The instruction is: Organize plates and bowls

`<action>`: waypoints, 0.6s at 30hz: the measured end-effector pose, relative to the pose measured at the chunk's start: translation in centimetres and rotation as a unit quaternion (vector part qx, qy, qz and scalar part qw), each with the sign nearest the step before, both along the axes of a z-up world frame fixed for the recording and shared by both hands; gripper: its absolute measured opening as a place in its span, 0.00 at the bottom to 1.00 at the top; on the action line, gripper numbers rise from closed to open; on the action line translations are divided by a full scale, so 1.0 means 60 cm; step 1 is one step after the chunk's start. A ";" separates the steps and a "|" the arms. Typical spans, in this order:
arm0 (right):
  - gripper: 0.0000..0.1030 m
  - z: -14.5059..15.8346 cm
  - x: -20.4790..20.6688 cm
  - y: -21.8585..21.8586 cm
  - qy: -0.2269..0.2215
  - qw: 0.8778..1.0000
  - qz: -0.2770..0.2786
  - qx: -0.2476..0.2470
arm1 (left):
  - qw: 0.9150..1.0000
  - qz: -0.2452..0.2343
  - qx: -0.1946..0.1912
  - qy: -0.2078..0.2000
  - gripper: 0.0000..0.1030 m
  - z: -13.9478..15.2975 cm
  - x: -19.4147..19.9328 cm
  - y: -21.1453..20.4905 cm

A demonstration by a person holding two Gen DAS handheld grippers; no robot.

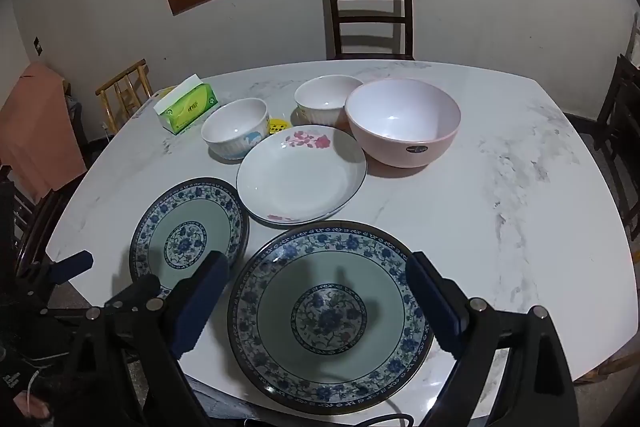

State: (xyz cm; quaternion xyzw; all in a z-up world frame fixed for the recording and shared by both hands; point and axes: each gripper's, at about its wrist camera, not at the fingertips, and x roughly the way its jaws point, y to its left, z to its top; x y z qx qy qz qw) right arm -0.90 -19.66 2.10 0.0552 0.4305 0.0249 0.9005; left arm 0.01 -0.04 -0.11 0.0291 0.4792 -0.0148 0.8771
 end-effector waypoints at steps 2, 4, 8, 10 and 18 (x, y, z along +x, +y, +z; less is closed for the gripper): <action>0.90 0.000 0.000 0.000 -0.001 1.000 0.000 0.002 | 1.000 0.000 0.002 0.006 0.99 -0.005 0.001 -0.001; 0.90 0.000 0.000 0.001 -0.003 1.000 0.000 0.002 | 1.000 -0.004 0.004 0.006 0.99 -0.009 -0.003 -0.002; 0.90 0.003 0.000 0.004 -0.005 1.000 0.001 0.000 | 1.000 -0.007 -0.015 0.012 0.99 -0.013 -0.001 0.013; 0.90 0.003 0.001 0.004 -0.006 1.000 0.001 -0.003 | 1.000 -0.009 -0.009 0.015 0.99 -0.013 0.006 0.000; 0.90 0.003 0.002 0.008 -0.003 1.000 0.008 -0.008 | 1.000 -0.006 -0.015 0.018 0.99 -0.014 0.008 0.001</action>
